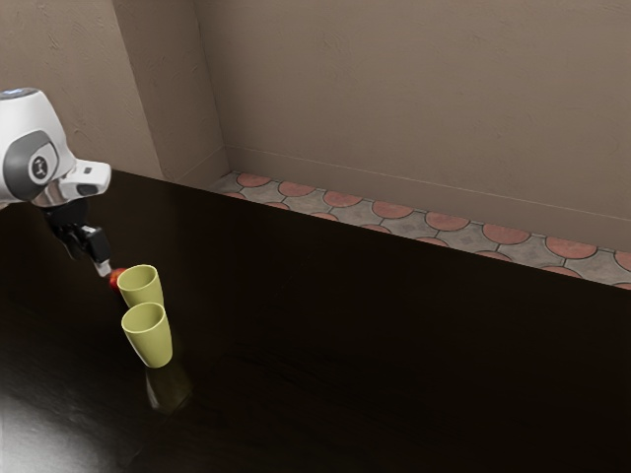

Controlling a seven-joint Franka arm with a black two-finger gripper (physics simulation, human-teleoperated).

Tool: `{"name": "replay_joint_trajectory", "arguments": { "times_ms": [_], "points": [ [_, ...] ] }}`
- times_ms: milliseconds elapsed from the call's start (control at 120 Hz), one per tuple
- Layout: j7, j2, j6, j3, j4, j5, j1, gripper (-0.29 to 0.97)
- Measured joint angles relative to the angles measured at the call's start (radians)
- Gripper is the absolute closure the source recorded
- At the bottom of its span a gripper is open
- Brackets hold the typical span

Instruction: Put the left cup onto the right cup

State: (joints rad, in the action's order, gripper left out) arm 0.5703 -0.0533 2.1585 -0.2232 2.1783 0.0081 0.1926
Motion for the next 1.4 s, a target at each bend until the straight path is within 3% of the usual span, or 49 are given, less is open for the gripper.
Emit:
{"name": "replay_joint_trajectory", "arguments": {
  "times_ms": [367, 542, 750, 1400],
  "points": [
    [0.031, 0.026, 0.008, 0.007, 0.0, 0.001, 0.153, 0.02],
    [0.04, 0.096, 0.008, 0.011, -0.065, -0.001, 0.19, 0.02],
    [0.047, 0.158, 0.002, 0.019, -0.134, -0.009, 0.107, 0.03],
    [0.056, 0.317, -0.036, 0.053, -0.281, -0.021, 0.084, 0.02]
  ]
}}
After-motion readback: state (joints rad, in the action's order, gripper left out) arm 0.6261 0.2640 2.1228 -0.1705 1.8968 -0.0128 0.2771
